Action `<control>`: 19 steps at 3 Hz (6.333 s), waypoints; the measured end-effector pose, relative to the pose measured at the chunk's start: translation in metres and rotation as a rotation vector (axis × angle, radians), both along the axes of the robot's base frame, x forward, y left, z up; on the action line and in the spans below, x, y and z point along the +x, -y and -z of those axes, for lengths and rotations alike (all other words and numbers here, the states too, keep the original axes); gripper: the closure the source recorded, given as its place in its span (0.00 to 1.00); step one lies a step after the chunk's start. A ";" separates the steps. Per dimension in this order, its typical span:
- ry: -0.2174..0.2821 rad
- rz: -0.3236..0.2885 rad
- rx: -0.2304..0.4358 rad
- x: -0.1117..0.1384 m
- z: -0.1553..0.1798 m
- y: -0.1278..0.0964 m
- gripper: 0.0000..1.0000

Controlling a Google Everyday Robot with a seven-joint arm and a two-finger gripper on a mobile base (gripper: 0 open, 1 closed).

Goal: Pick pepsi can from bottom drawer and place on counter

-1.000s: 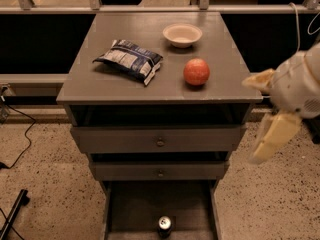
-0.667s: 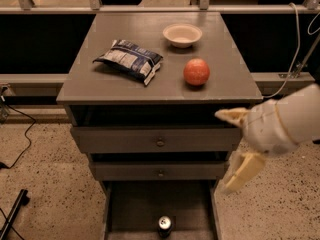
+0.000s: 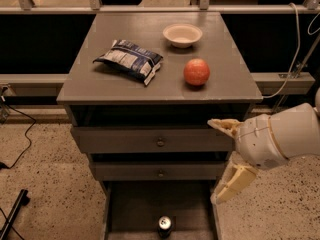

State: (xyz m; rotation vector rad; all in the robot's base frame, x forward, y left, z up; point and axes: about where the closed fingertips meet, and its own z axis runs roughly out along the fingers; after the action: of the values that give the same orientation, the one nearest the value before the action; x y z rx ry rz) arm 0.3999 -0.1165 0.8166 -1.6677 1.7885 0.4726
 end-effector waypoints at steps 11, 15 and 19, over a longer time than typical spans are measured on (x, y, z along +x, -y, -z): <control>-0.105 0.097 0.306 0.022 0.541 -0.061 0.00; -0.134 0.158 0.341 0.061 0.614 -0.087 0.18; 0.116 0.151 0.678 0.060 0.438 -0.080 1.00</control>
Offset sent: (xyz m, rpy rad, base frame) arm 0.0207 0.0687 -0.2591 0.3677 -0.2019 0.0450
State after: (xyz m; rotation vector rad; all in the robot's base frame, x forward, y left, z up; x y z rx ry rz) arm 0.4595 -0.0369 0.3787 -1.0579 1.4302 0.7886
